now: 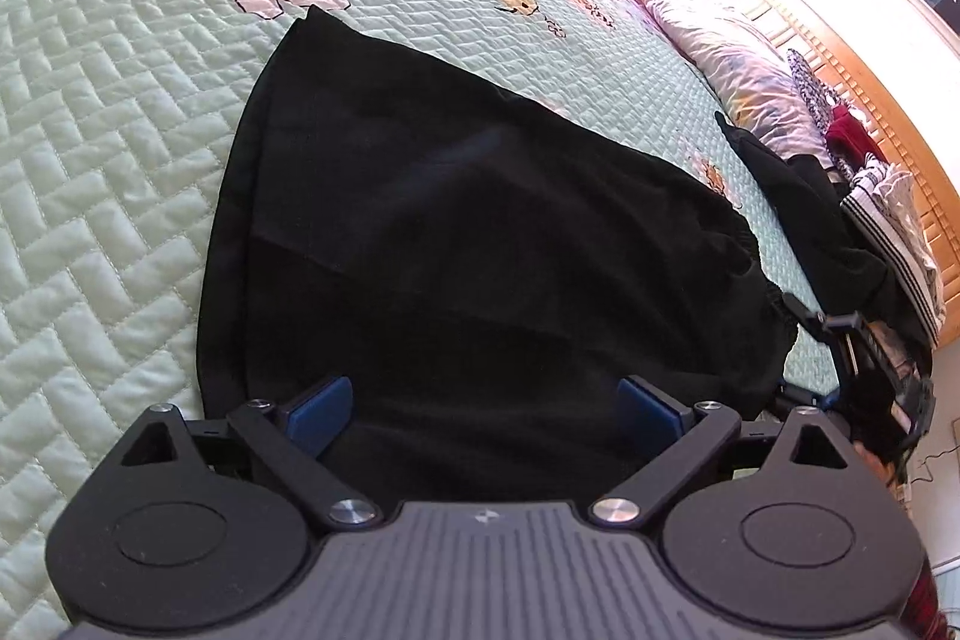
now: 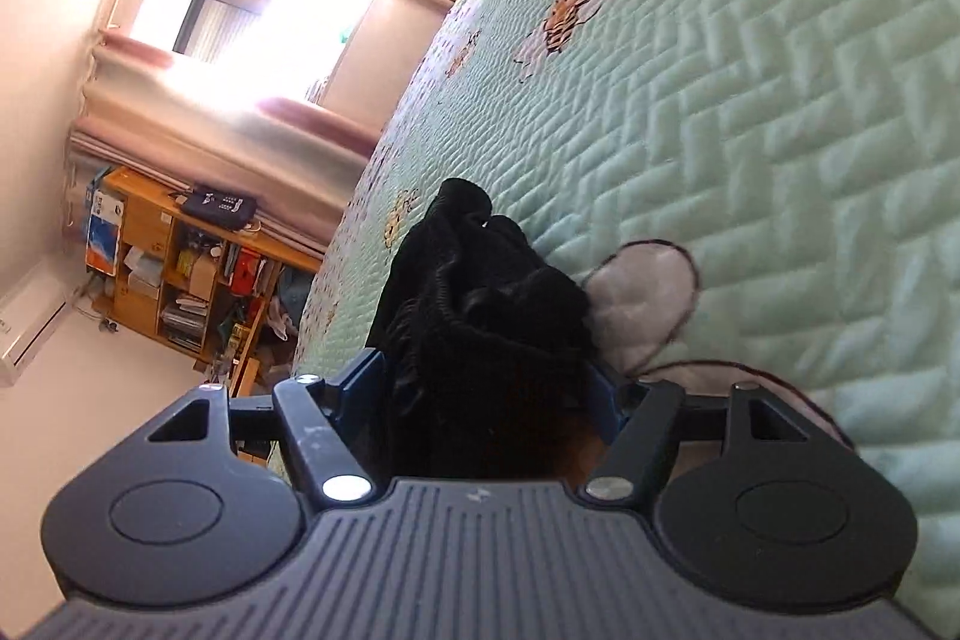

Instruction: Fold clothes

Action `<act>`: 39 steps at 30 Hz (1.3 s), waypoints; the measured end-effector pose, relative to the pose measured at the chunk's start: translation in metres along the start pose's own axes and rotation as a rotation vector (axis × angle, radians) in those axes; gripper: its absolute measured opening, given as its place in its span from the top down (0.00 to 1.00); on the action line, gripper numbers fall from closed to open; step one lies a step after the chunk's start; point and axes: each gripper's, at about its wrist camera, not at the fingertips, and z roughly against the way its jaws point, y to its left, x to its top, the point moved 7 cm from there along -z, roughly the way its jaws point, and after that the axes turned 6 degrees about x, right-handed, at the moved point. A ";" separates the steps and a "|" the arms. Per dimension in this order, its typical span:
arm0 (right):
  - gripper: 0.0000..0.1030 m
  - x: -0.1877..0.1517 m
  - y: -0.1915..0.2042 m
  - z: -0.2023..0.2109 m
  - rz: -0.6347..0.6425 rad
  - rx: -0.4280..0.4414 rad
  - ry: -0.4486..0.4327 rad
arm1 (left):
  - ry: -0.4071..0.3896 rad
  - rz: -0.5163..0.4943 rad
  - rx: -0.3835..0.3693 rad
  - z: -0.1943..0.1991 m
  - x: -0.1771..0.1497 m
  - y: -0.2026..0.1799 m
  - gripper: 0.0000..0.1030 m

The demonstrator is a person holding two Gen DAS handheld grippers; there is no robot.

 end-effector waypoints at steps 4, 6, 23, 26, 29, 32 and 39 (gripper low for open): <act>0.31 -0.002 0.013 0.004 0.040 -0.018 0.017 | 0.012 -0.031 0.051 -0.001 -0.001 -0.005 0.07; 0.33 -0.003 0.016 0.006 0.066 -0.027 0.027 | 0.018 -0.057 0.094 -0.002 -0.003 -0.010 0.07; 0.19 -0.010 0.033 0.004 0.164 -0.077 0.064 | -0.006 -0.247 0.403 0.006 0.000 -0.035 0.05; 0.20 -0.010 0.030 0.005 0.162 -0.062 0.056 | -0.006 -0.251 0.422 0.004 0.002 -0.032 0.05; 0.26 -0.010 0.028 0.008 0.177 -0.060 0.061 | -0.001 -0.262 0.437 -0.001 0.003 -0.033 0.05; 0.41 -0.007 0.022 0.014 0.150 -0.065 0.061 | 0.013 -0.243 0.416 -0.005 0.004 -0.030 0.05; 0.58 -0.004 0.026 0.022 0.100 -0.076 0.050 | -0.019 -0.143 0.334 0.023 0.006 -0.009 0.05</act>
